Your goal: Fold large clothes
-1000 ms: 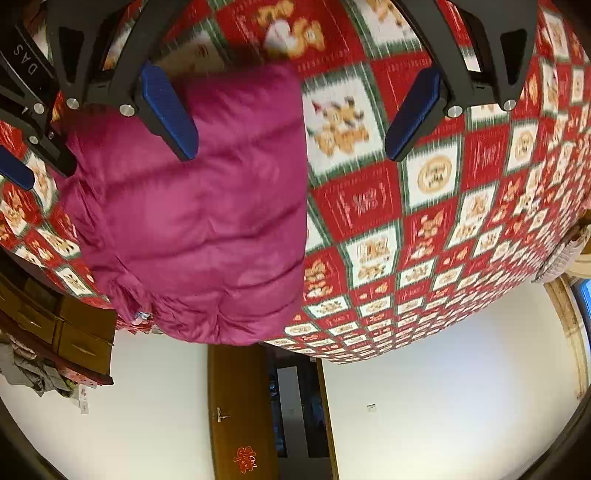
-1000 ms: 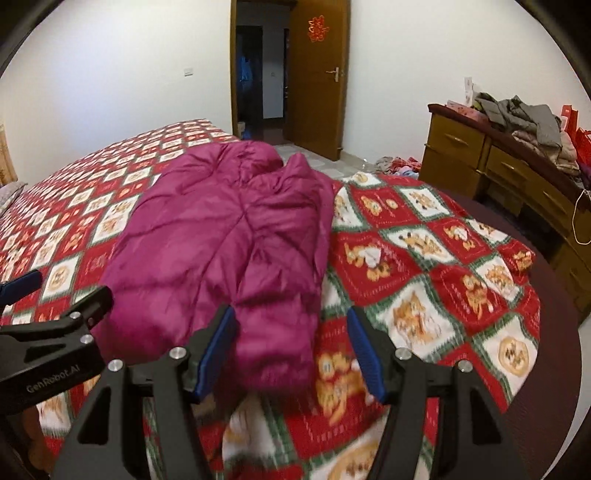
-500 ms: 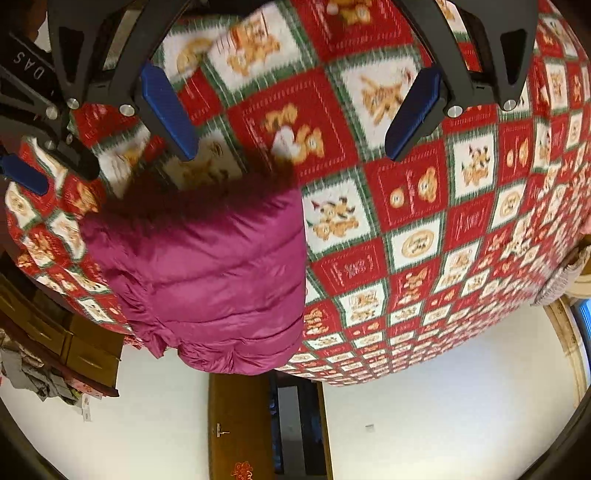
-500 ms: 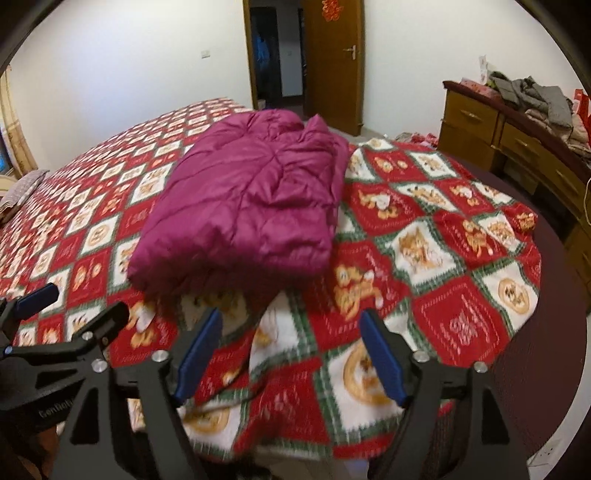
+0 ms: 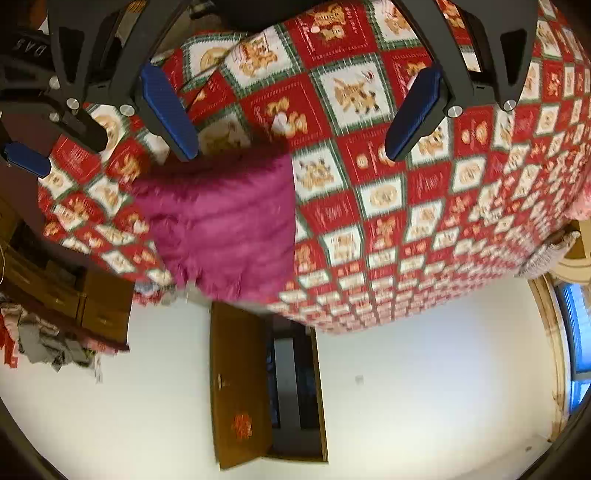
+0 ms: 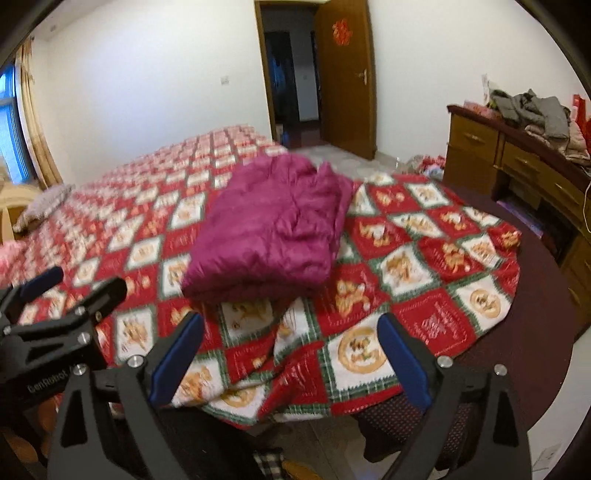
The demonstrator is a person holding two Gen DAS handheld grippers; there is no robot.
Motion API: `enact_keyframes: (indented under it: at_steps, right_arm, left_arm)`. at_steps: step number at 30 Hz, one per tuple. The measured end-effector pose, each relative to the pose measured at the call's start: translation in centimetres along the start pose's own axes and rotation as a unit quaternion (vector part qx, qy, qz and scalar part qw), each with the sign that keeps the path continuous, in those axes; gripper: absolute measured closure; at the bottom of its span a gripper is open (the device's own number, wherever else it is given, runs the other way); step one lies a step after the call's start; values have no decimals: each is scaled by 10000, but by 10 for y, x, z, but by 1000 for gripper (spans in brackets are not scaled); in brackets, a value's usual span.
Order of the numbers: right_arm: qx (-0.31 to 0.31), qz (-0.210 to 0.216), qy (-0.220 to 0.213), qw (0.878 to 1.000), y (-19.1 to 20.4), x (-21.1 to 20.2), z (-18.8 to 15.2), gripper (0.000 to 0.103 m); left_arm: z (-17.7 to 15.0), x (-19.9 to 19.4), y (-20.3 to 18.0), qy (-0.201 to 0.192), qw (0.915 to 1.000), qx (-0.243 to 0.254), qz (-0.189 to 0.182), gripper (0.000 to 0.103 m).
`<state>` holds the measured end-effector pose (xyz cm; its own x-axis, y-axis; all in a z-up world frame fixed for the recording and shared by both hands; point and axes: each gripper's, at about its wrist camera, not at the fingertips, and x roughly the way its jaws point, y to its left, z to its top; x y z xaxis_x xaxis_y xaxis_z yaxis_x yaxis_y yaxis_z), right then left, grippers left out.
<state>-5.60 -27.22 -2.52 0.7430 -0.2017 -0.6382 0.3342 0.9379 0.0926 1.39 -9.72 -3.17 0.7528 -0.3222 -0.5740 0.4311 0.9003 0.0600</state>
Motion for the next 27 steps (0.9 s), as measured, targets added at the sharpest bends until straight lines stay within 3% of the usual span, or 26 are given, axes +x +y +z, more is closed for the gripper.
enact_keyframes:
  at_steps: [9, 14, 19, 27]
  right_arm:
    - [109, -74, -1563, 9876, 2, -69, 27, 0]
    - [124, -143, -2146, 9765, 0, -95, 33, 0]
    - [179, -135, -2381, 9710, -2, -102, 34, 0]
    - [79, -164, -2395, 9707, 2, -100, 33, 0]
  left_arm:
    - [33, -67, -1, -1289, 9915, -23, 149, 1]
    - [42, -90, 2, -1681, 9856, -140, 123, 1]
    - [44, -102, 5, -1919, 9812, -153, 169, 1]
    - [45, -101, 6, -1884, 9817, -193, 172, 1]
